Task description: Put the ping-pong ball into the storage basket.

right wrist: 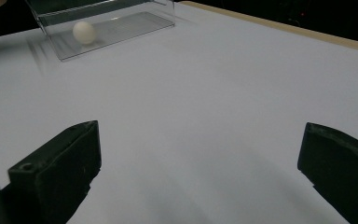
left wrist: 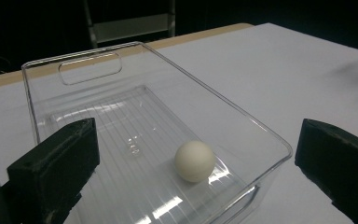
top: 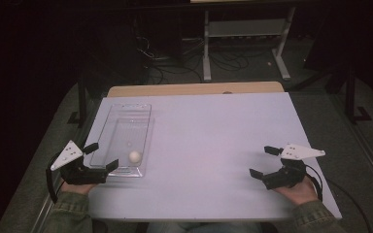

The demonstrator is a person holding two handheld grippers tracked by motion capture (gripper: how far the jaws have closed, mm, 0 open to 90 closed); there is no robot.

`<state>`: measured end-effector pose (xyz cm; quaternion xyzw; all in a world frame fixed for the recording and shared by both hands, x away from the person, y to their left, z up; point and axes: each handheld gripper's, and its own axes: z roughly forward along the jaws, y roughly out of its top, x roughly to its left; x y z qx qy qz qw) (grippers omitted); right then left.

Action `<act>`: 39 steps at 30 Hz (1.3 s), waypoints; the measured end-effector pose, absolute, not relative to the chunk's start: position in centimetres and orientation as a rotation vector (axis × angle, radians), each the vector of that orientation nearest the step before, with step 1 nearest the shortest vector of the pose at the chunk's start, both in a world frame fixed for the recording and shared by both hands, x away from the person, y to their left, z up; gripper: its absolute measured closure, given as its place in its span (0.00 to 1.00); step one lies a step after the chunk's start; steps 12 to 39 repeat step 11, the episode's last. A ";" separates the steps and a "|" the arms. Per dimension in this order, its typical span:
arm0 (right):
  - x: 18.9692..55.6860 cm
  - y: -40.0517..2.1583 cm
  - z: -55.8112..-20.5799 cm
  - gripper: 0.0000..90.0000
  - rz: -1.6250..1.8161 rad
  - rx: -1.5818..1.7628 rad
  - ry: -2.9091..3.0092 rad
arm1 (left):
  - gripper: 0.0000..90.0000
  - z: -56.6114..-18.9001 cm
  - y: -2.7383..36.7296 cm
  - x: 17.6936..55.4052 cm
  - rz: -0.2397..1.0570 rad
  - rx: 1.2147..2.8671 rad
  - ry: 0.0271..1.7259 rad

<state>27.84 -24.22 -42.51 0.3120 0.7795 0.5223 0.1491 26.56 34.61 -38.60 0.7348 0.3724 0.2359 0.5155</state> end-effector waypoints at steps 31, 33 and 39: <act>28.0 -24.2 -42.7 0.00 1.499 0.908 2.249 | 0.00 -39.4 34.6 26.1 0.598 1.720 0.896; 28.0 -24.2 -42.7 0.00 1.499 0.908 2.249 | 0.00 -39.4 34.6 26.1 0.598 1.720 0.896; 28.0 -24.2 -42.7 0.00 1.499 0.908 2.249 | 0.00 -39.4 34.6 26.1 0.598 1.720 0.896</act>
